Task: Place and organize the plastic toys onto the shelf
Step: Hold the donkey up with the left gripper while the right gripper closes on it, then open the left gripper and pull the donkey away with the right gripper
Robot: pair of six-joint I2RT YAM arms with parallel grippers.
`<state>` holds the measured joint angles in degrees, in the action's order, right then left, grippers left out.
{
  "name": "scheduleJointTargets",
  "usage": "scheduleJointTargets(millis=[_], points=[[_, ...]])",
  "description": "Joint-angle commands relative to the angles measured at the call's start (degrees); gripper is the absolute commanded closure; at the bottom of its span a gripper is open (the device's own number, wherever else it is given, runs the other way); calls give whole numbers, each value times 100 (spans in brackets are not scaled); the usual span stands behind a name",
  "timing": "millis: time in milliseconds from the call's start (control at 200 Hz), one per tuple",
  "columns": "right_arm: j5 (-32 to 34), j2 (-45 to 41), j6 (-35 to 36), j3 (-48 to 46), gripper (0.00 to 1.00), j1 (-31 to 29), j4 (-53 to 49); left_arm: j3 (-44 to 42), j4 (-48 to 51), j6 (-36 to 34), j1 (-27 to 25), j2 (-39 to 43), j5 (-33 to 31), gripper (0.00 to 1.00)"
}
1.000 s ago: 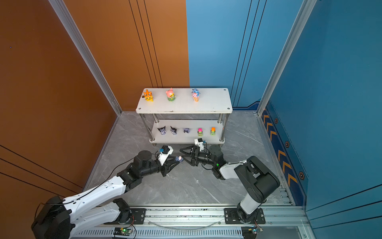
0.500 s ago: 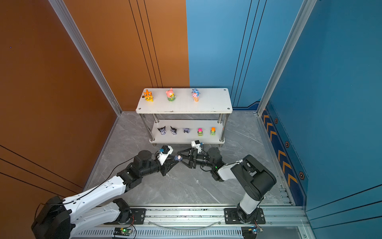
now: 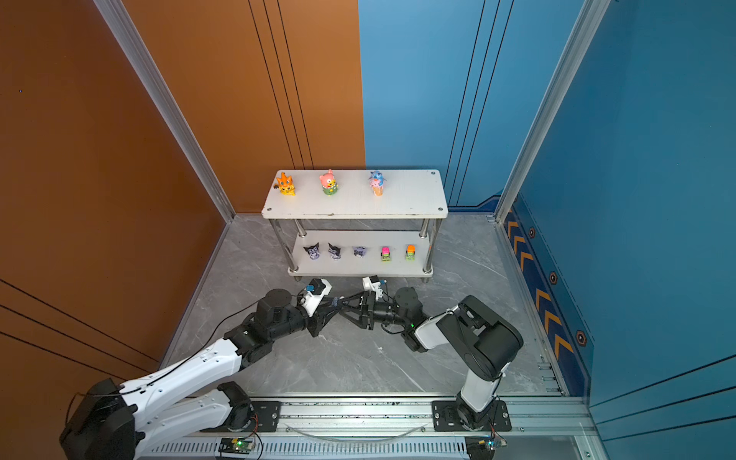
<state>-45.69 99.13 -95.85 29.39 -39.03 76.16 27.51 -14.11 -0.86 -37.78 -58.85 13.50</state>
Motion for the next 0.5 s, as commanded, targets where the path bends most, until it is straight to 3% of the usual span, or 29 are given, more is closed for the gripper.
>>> scheduleJointTargets(millis=[0, 496], points=[[141, 94, -36, 146, 44, -17, 394, 24, -9, -52, 51, 126, -14, 85], [223, 179, -89, 274, 59, -61, 505, 24, -5, -53, 60, 128, 30, 84]])
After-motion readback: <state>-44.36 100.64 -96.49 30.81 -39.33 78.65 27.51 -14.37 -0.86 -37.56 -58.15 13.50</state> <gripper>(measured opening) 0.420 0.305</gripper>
